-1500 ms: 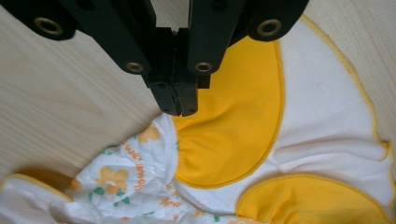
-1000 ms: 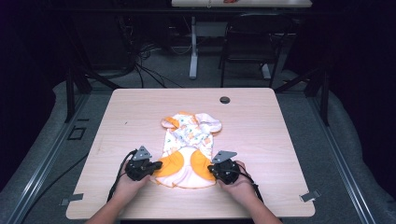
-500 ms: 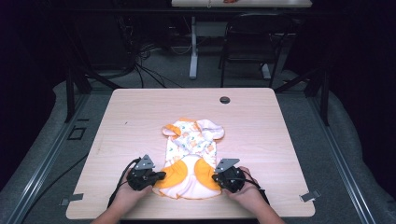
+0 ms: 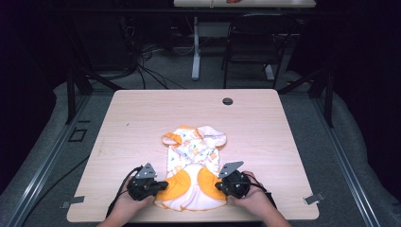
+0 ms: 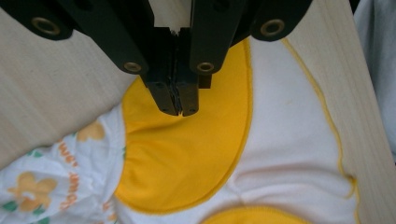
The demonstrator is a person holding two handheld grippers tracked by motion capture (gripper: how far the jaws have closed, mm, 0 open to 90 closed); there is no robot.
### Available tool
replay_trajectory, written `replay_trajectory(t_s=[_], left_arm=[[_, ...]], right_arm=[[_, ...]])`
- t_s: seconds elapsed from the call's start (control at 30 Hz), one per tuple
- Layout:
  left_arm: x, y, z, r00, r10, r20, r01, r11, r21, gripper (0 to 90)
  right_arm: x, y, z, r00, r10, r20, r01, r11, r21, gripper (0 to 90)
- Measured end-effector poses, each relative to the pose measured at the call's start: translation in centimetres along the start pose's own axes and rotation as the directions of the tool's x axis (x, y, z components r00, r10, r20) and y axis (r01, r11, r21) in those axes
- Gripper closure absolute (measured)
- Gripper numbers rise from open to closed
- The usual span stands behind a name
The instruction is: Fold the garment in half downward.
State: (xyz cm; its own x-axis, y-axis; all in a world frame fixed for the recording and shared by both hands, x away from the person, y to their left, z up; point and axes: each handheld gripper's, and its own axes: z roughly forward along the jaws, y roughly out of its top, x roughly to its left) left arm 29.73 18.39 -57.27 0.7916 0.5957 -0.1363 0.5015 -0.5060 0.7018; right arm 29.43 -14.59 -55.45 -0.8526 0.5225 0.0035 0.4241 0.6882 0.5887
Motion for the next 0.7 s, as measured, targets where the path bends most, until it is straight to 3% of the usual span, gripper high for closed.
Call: replay_trajectory(t_s=[0.1,0.2,0.23,0.27,0.3,0.33,0.37,0.4,0.47,0.53,0.57,0.7], left_arm=[[1.4,0.8,-0.3,0.9997,-0.010,-0.023,0.009,0.9996,-0.027,85.0],[2.4,1.5,-0.3,0.9990,-0.006,-0.045,0.004,0.9995,-0.030,84.3],[3.4,2.3,-0.2,0.9984,-0.020,-0.053,0.018,0.9990,-0.040,84.1],[3.4,2.3,-0.2,0.9984,-0.020,-0.053,0.018,0.9990,-0.040,83.9],[4.6,3.5,-0.1,0.9980,-0.030,-0.055,0.027,0.9985,-0.048,83.5],[4.6,3.5,-0.1,0.9980,-0.030,-0.055,0.027,0.9985,-0.048,83.0],[5.1,4.2,-0.2,0.9975,-0.037,-0.060,0.034,0.9980,-0.053,83.0],[6.0,5.6,-0.4,0.9964,-0.038,-0.076,0.033,0.9974,-0.063,83.0],[6.3,6.1,-0.5,0.9960,-0.033,-0.084,0.028,0.9977,-0.062,83.0],[6.9,7.5,-0.7,0.9946,-0.035,-0.097,0.028,0.9972,-0.069,82.9],[7.4,8.9,-0.8,0.9939,-0.033,-0.105,0.026,0.9970,-0.074,82.5],[8.2,10.5,-0.6,0.9929,-0.033,-0.115,0.026,0.9974,-0.068,82.3]], right_arm=[[-1.1,0.6,-0.6,0.9993,0.029,0.025,-0.028,0.997,-0.067,86.0],[-1.9,1.1,-0.8,0.9982,0.042,0.043,-0.039,0.997,-0.073,86.0],[-3.0,1.7,-0.9,0.9970,0.056,0.053,-0.052,0.995,-0.086,86.0],[-3.0,1.7,-0.9,0.9970,0.056,0.053,-0.052,0.995,-0.086,86.0],[-4.1,2.5,-0.8,0.9956,0.065,0.067,-0.060,0.995,-0.080,85.6],[-4.1,2.5,-0.8,0.9956,0.065,0.067,-0.060,0.995,-0.080,85.6],[-5.0,3.5,-0.7,0.9952,0.068,0.070,-0.063,0.996,-0.068,84.8],[-5.5,4.0,-0.7,0.9953,0.060,0.076,-0.056,0.997,-0.058,84.7],[-5.9,4.6,-0.7,0.9944,0.056,0.089,-0.051,0.997,-0.059,84.6],[-6.6,5.6,-0.7,0.9948,0.049,0.089,-0.044,0.998,-0.049,84.3],[-7.4,7.0,-0.7,0.9943,0.033,0.102,-0.029,0.999,-0.040,83.7],[-8.4,8.5,-0.6,0.9924,0.022,0.121,-0.019,0.999,-0.028,83.1]])
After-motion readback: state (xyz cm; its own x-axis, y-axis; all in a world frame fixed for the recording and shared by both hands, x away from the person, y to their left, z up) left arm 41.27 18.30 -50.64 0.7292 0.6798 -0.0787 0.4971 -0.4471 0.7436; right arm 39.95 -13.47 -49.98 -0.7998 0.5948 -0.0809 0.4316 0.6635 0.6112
